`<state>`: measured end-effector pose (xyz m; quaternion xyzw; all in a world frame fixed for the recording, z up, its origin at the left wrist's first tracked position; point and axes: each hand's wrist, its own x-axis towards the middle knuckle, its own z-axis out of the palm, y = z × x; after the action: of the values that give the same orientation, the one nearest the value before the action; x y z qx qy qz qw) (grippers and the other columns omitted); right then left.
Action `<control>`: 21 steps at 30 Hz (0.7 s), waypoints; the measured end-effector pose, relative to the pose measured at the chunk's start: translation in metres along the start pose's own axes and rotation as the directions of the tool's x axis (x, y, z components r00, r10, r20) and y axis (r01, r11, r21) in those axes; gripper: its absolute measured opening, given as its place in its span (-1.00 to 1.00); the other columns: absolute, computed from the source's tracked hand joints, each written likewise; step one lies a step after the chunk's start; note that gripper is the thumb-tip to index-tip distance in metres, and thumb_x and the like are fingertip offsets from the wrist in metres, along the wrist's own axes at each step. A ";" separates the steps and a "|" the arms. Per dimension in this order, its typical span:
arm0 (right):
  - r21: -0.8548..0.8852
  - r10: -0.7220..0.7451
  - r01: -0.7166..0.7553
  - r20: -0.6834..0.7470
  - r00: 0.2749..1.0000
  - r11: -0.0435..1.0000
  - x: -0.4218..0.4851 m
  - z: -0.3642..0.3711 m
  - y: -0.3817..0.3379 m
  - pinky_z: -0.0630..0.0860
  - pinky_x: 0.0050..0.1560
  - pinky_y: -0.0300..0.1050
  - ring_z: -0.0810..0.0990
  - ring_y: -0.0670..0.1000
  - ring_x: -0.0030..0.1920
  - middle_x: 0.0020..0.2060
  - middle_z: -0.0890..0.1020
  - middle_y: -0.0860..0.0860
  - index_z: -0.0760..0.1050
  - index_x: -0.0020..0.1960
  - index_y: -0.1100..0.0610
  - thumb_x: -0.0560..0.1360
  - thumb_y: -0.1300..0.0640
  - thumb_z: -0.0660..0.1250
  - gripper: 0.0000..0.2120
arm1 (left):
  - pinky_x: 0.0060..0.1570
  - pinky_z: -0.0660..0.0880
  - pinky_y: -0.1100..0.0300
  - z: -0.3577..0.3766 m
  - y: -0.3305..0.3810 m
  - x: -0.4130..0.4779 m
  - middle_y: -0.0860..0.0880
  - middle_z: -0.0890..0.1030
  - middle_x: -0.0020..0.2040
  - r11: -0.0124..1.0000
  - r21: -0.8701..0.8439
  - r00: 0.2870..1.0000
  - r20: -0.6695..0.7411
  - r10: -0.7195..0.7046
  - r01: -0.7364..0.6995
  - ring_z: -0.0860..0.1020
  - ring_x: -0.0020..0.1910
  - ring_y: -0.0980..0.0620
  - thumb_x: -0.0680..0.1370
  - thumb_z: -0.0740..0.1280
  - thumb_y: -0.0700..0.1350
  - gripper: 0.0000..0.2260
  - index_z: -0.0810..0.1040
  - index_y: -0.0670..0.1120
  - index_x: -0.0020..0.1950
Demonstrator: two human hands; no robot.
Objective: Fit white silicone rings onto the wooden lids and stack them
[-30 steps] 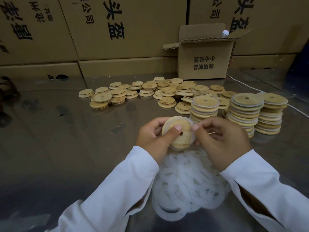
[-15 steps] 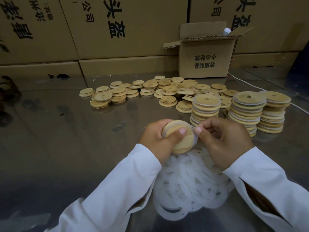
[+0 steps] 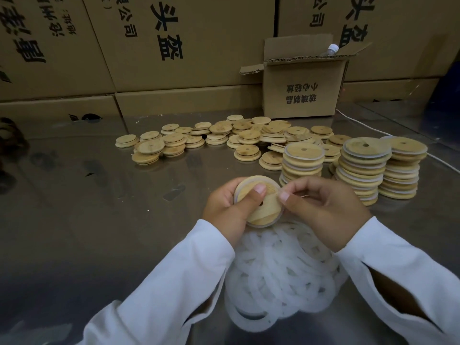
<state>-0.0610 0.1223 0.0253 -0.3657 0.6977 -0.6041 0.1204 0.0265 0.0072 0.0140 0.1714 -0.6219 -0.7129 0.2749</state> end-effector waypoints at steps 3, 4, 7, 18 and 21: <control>0.026 0.107 -0.109 0.061 0.992 0.994 0.002 -0.001 0.004 0.54 -0.03 -0.09 0.60 -0.01 -0.26 -0.40 0.64 -0.01 0.58 -0.30 0.05 0.41 0.23 0.36 -0.85 | 0.15 0.45 -0.26 -0.002 0.000 0.001 -0.22 0.62 -0.10 1.000 0.012 1.000 -0.017 0.008 -0.007 0.57 -0.03 -0.23 0.31 0.38 -0.05 -0.74 0.61 -0.14 -0.07; 0.025 0.121 -0.123 0.067 0.990 0.992 0.001 -0.001 0.006 0.55 -0.06 -0.13 0.60 -0.02 -0.28 -0.41 0.64 0.01 0.58 -0.30 0.06 0.42 0.22 0.36 -0.86 | 0.15 0.45 -0.26 -0.002 0.000 0.002 -0.21 0.62 -0.12 1.000 0.014 1.000 -0.027 0.009 -0.009 0.57 -0.03 -0.23 0.31 0.38 -0.05 -0.76 0.61 -0.12 -0.08; 0.016 0.131 -0.133 0.081 0.988 0.991 0.001 0.000 0.007 0.55 -0.23 -0.32 0.60 -0.11 -0.36 -0.44 0.63 -0.02 0.58 -0.27 0.06 0.41 0.19 0.38 -0.90 | 0.14 0.45 -0.26 -0.004 0.000 0.002 -0.20 0.62 -0.13 1.000 0.008 0.999 -0.048 0.006 -0.005 0.57 -0.04 -0.22 0.34 0.41 -0.07 -0.81 0.62 -0.11 -0.10; 0.053 0.128 -0.130 0.045 0.991 0.990 0.000 0.002 0.004 0.59 -0.08 -0.08 0.64 0.01 -0.25 -0.32 0.66 0.03 0.52 -0.12 0.08 0.34 0.17 0.43 -0.86 | -0.09 0.58 0.07 -0.002 -0.002 0.002 -0.10 0.64 -0.21 0.984 -0.177 0.997 0.080 -0.013 0.027 0.61 -0.19 0.00 0.29 0.35 -0.08 -0.74 0.58 -0.13 -0.06; 0.073 0.101 -0.100 -0.008 0.995 0.992 0.002 0.000 0.003 0.57 -0.24 -0.25 0.60 -0.10 -0.40 -0.41 0.64 -0.02 0.54 -0.15 0.13 0.35 0.20 0.43 -0.90 | -0.08 0.58 0.10 -0.002 -0.001 0.002 -0.11 0.65 -0.12 0.989 -0.144 0.998 0.061 -0.029 0.037 0.62 -0.12 -0.03 0.34 0.34 -0.08 -0.71 0.57 -0.13 0.02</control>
<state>-0.0631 0.1212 0.0231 -0.3218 0.6938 -0.6243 0.1596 0.0261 0.0047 0.0130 0.1401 -0.5732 -0.7656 0.2564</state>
